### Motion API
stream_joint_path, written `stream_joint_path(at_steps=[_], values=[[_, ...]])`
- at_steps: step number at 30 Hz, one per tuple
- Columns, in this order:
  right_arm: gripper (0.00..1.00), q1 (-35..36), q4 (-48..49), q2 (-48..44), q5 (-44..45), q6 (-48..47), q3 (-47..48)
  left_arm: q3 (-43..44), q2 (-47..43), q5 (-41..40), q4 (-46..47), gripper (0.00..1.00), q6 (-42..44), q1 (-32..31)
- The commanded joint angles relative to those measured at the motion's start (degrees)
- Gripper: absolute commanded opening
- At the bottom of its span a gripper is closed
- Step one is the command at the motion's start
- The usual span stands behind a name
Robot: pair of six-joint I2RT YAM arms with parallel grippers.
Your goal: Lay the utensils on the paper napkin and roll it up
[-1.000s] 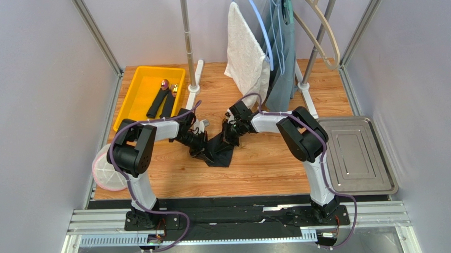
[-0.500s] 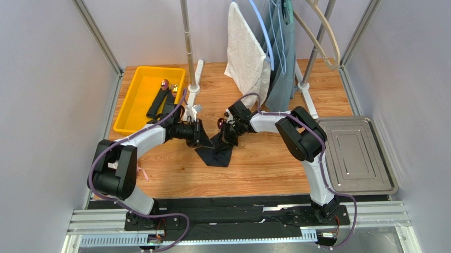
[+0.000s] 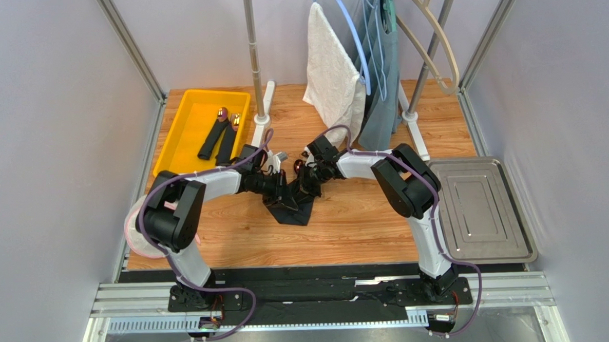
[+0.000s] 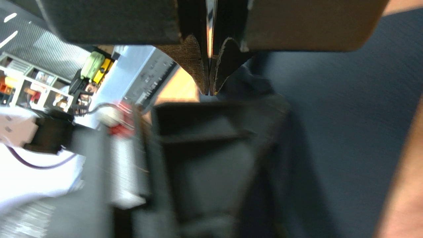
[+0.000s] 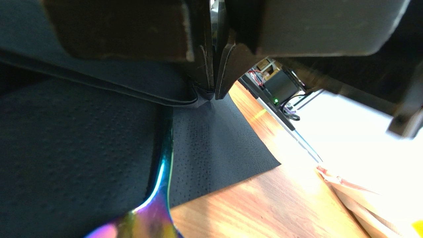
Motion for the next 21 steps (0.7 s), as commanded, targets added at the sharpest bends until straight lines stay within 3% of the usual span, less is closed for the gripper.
stream_joint_path(at_steps=[1,4,11,18,21], values=[[0.09,0.3,-1.1,0.2,1.2,-1.3,2.6,2.8,3.9,-3.8,-2.1,0.05,0.2,0.4],[0.14,0.4,-2.1,-1.3,1.2,-2.0,3.3,3.2,5.7,-5.0,-3.9,0.03,0.2,0.7],[0.40,-0.3,-6.3,-5.2,2.6,-6.1,7.0,2.8,7.0,-7.1,-6.4,0.00,0.5,1.0],[0.40,-1.3,-14.0,-7.9,6.4,-13.4,10.1,2.1,7.6,-7.0,-6.1,0.00,-0.1,1.2],[0.28,-1.2,-15.2,-8.3,8.2,-15.3,10.0,2.1,7.5,-6.9,-5.7,0.00,-0.2,1.2]])
